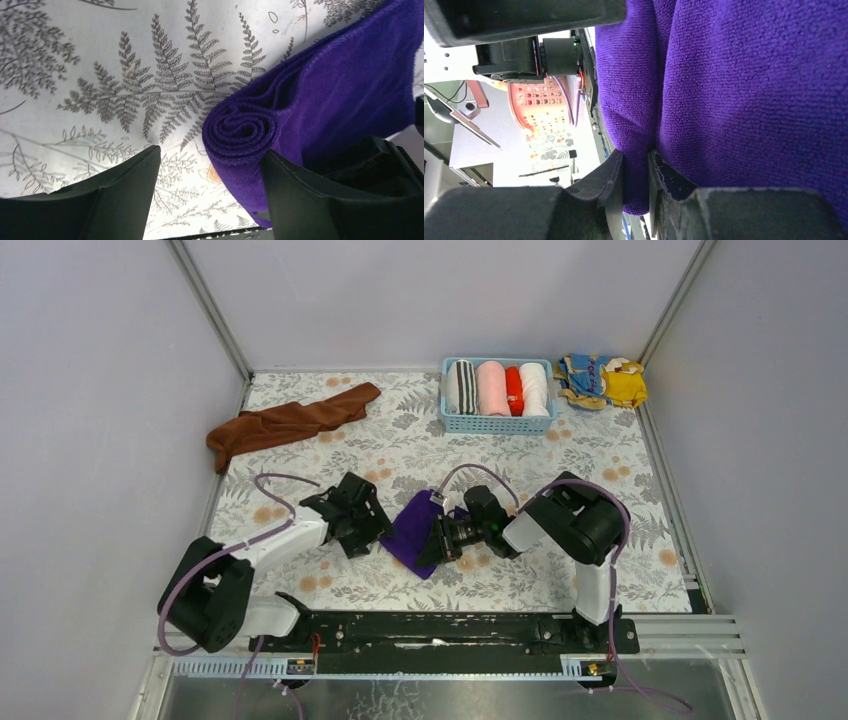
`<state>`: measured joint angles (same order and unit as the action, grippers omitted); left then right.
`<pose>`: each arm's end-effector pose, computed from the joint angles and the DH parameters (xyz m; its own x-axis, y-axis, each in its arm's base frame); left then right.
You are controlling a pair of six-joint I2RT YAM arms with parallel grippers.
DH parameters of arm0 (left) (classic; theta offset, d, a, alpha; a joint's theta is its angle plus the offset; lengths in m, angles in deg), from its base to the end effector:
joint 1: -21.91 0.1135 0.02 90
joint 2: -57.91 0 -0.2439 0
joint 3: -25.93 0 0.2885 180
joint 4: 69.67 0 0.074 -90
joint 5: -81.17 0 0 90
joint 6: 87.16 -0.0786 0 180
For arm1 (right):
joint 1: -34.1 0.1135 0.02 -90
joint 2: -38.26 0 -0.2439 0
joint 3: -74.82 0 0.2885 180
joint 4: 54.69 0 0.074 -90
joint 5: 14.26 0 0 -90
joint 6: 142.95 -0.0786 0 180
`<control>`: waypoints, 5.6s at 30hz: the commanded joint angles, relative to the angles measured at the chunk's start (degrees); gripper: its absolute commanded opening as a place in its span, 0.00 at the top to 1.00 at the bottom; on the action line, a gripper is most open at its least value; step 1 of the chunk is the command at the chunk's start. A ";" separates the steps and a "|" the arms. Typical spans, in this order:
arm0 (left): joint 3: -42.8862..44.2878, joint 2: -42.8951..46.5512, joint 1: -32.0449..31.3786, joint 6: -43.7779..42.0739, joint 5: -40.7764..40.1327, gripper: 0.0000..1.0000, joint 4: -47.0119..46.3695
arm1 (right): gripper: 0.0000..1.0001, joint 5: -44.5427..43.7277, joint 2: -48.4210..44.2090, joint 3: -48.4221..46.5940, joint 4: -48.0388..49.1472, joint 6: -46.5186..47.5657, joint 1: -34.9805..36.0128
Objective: Roll the towels
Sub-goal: Roll the towel at the center of the board.
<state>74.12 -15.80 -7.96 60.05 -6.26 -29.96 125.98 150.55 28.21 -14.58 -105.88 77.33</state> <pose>0.2374 -0.1404 0.0848 -0.8584 -0.4755 -0.1927 -0.3836 0.8442 -0.3743 0.2088 0.2792 0.0226 -0.9422 -0.1853 -0.2790 -0.3177 0.2305 0.9198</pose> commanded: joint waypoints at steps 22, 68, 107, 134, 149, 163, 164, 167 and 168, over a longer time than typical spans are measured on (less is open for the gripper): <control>-1.90 -9.24 -0.53 -1.21 -0.99 0.43 -6.97 | 0.40 -60.77 -30.31 -13.06 -52.68 46.97 26.49; -0.08 7.24 -0.12 0.84 -0.82 0.10 0.96 | 0.89 -4.14 -8.27 -1.20 -20.91 11.90 2.77; -0.50 -12.63 -6.02 0.67 -1.30 0.38 -8.72 | 0.38 -75.36 -24.63 -16.97 -59.54 46.60 31.03; 0.31 4.51 -2.87 2.93 -7.33 0.07 2.08 | 0.73 -27.74 -13.36 -17.83 -61.76 44.24 15.60; -3.21 8.83 -3.12 5.37 -2.59 0.06 -0.32 | 0.74 -5.20 -4.63 -16.73 -53.26 33.80 5.11; -3.04 -8.61 -5.64 3.71 -1.28 0.34 -9.02 | 0.61 -11.13 -8.75 -12.24 -50.20 30.02 0.61; -3.28 -8.97 -5.64 3.63 -1.66 0.35 -9.02 | 0.57 -13.15 -11.08 -11.97 -51.09 30.41 0.68; -3.72 -9.70 -5.67 3.15 -2.20 0.37 -8.78 | 0.47 -20.61 -18.38 -11.53 -53.60 32.77 1.45; -3.75 -10.05 -5.64 2.98 -2.40 0.38 -8.73 | 0.45 -24.15 -20.66 -11.73 -54.84 33.87 2.21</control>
<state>73.59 -21.90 -12.99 64.93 -6.81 -41.92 117.13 138.31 15.67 -61.07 -76.94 77.90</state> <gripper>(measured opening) 0.638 0.514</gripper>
